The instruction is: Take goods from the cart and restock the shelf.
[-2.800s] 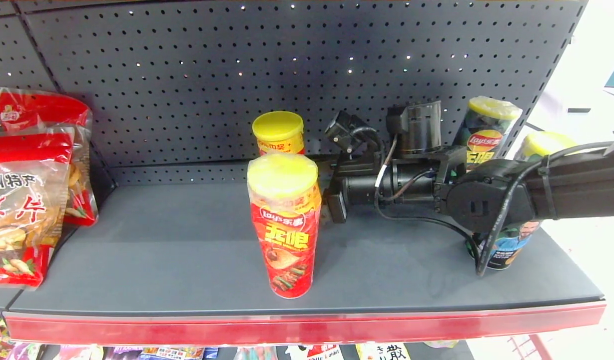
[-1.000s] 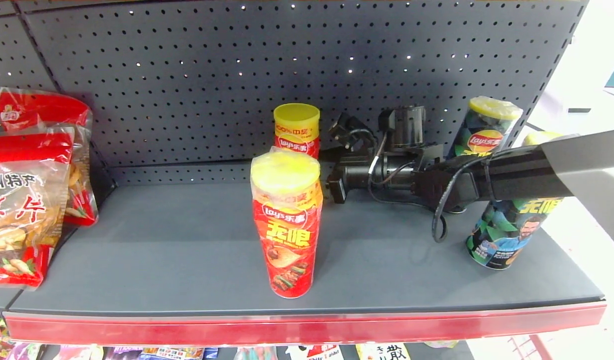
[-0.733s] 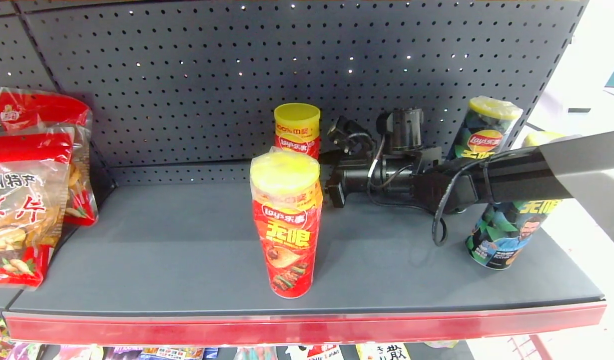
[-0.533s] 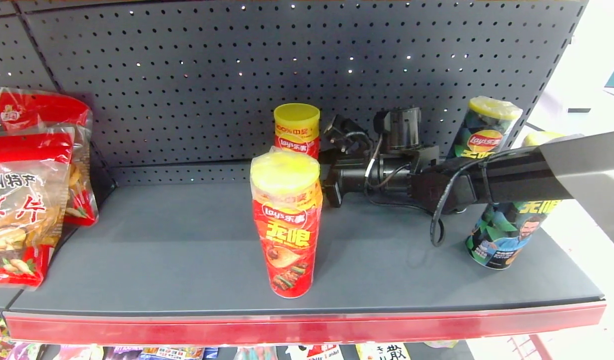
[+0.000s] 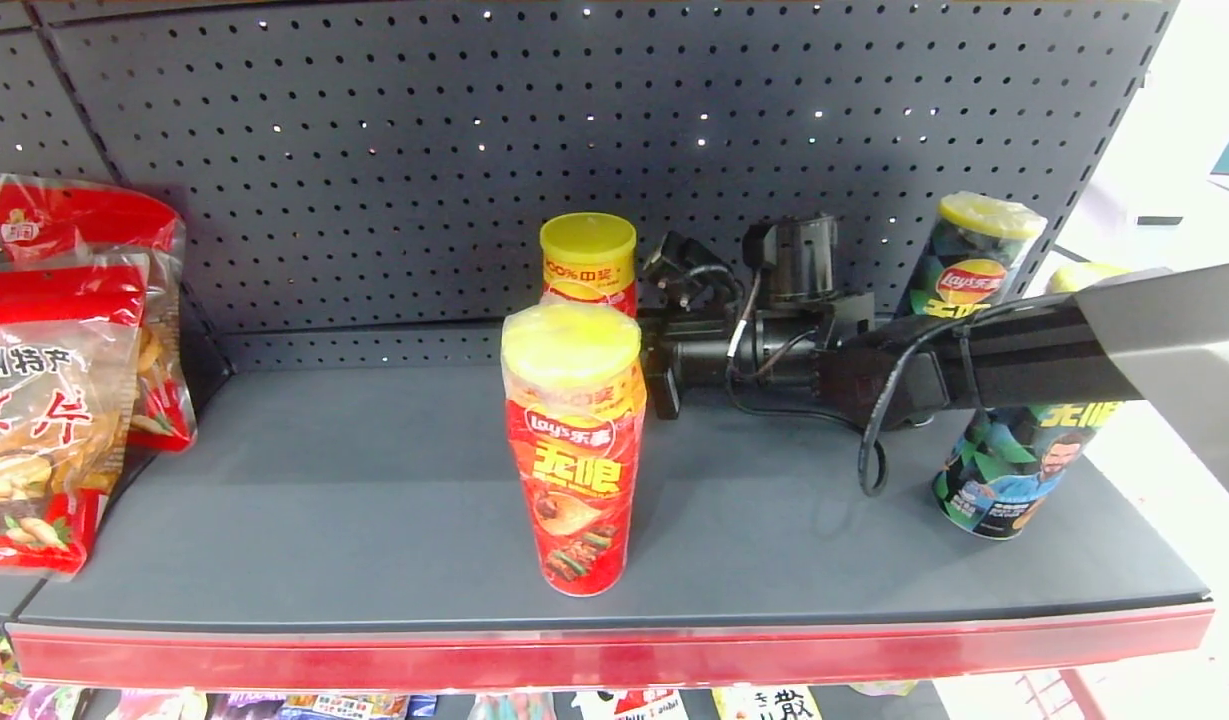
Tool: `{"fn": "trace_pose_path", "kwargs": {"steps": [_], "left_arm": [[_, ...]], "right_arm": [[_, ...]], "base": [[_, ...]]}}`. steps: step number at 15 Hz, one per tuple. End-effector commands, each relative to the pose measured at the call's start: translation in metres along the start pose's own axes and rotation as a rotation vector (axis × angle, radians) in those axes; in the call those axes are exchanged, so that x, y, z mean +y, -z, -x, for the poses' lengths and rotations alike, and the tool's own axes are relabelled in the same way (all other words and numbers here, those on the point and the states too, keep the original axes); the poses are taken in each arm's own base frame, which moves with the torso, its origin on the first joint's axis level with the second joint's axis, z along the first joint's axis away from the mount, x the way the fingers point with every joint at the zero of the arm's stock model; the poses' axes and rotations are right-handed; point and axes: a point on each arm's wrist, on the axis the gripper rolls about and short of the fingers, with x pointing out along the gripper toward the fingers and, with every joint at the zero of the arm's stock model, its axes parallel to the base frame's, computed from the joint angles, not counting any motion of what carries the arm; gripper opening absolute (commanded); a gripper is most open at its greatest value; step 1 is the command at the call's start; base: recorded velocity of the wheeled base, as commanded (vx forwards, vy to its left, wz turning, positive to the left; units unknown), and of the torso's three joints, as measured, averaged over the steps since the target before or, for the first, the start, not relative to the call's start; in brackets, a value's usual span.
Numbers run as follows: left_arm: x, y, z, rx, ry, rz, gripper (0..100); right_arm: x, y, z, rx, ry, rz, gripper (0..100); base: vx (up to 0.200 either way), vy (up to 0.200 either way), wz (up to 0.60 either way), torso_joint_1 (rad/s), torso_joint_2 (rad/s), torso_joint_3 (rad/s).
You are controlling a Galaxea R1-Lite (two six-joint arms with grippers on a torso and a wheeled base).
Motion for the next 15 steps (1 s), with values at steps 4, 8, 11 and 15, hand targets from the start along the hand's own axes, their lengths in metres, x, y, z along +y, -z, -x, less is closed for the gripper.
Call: {"fn": "trace_pose_path", "kwargs": {"steps": [4,8,11,15], "left_arm": [[0.000,0.000,0.000,0.001,-0.001,0.001,100],[0.000,0.000,0.000,0.001,-0.001,0.001,100],[0.000,0.000,0.000,0.001,-0.001,0.001,100],[0.000,0.000,0.000,0.000,-0.001,0.001,100]], "right_arm": [[-0.003,0.001,0.005,-0.037,-0.083,-0.006,0],[-0.005,0.004,0.010,-0.056,-0.134,-0.009,0],[-0.002,0.008,0.008,-0.036,-0.124,-0.017,0],[0.000,0.013,0.007,-0.022,-0.122,-0.016,0]], "base": [[0.000,0.000,0.00,0.000,0.00,0.000],[0.000,0.000,0.00,0.000,0.00,0.000],[0.000,0.000,0.00,0.000,0.00,0.000],[0.000,0.000,0.00,0.000,0.00,0.000]]}}
